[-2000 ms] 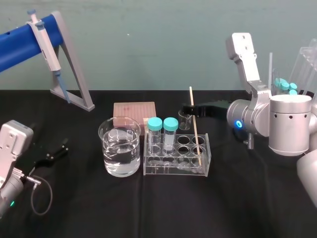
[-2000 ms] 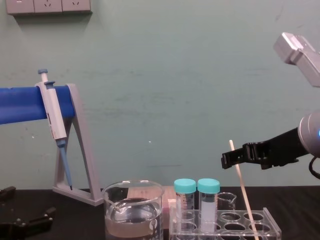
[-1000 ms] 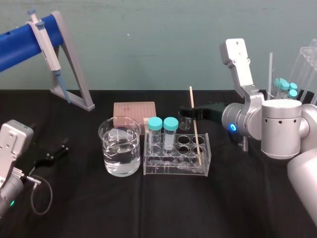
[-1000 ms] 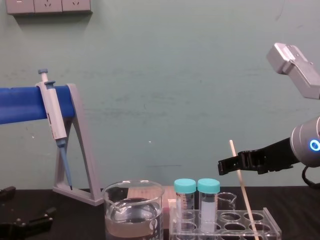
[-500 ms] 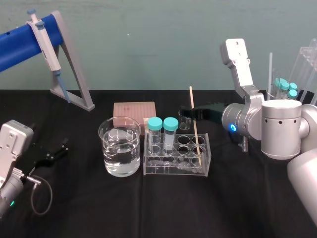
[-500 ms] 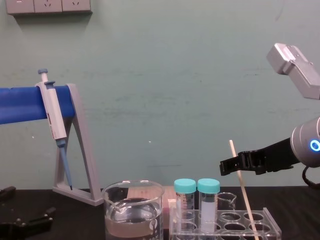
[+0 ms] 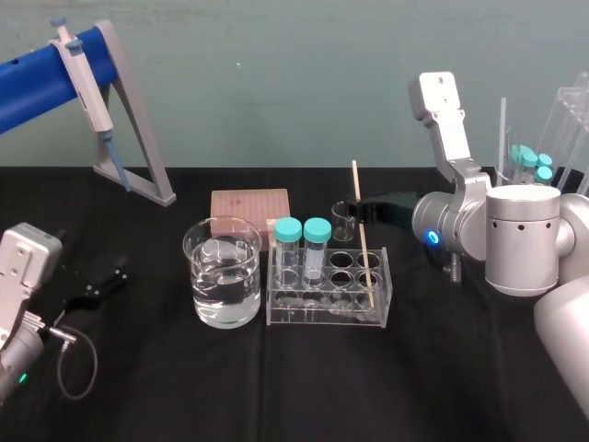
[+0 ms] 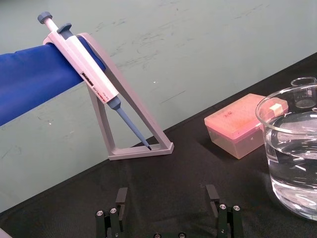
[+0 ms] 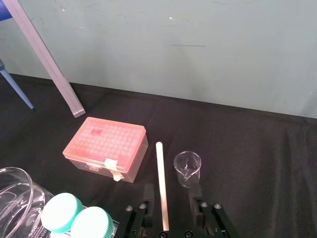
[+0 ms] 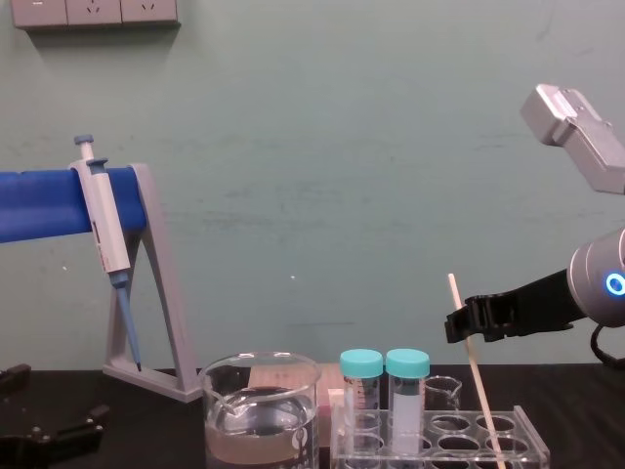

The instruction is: Hold the thermometer with one hand and immerse one end into the beaker, then reinsert it into the test tube rack.

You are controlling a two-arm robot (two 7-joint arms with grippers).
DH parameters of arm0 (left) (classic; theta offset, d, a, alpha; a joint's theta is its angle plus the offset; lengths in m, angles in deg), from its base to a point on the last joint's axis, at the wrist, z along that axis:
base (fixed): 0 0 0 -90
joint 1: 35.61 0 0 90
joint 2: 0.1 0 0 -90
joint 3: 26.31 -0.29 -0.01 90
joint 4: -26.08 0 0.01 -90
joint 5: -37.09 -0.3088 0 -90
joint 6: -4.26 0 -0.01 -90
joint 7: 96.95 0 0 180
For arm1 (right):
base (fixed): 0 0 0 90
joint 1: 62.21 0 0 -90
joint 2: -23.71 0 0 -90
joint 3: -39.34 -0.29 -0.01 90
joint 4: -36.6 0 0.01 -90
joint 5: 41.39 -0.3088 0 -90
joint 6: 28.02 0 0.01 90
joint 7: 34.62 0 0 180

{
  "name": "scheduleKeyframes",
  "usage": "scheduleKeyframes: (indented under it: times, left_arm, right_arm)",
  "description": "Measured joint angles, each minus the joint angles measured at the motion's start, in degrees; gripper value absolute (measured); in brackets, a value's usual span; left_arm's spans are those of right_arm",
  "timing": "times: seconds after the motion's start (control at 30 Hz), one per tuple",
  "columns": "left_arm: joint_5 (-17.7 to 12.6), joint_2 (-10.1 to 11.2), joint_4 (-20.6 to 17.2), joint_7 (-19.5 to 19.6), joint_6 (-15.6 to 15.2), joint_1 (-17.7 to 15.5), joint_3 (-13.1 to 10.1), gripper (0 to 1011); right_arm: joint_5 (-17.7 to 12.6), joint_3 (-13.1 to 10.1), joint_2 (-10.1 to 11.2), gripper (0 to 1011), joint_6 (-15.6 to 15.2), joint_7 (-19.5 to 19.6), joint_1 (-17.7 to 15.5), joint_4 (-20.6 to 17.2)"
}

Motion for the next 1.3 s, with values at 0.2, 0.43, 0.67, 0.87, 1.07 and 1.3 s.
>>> scheduleKeyframes:
  times: [0.2,0.43,0.67,0.87,1.07,1.3]
  left_arm:
    - [0.0,0.0,0.0,0.0,0.0,0.0,0.0,1004]
    - [0.0,0.0,0.0,0.0,0.0,0.0,0.0,1004]
    - [0.0,0.0,0.0,0.0,0.0,0.0,0.0,1004]
    - [0.0,0.0,0.0,0.0,0.0,0.0,0.0,1004]
    - [0.0,0.0,0.0,0.0,0.0,0.0,0.0,1004]
    - [0.0,0.0,0.0,0.0,0.0,0.0,0.0,1004]
  right_arm:
    - [0.0,0.0,0.0,285,0.0,0.0,0.0,0.0]
    - [-0.1,0.0,0.0,84,0.0,0.0,0.0,0.0]
    - [-0.1,0.0,0.0,44,0.0,0.0,0.0,0.0]
    - [0.0,-0.1,0.0,44,0.0,0.0,-0.1,-0.1]
    - [-0.3,-1.7,0.0,44,1.2,-1.9,-1.6,-2.1]
    - [-0.8,-3.8,0.0,43,1.9,-3.2,-3.0,-4.7]
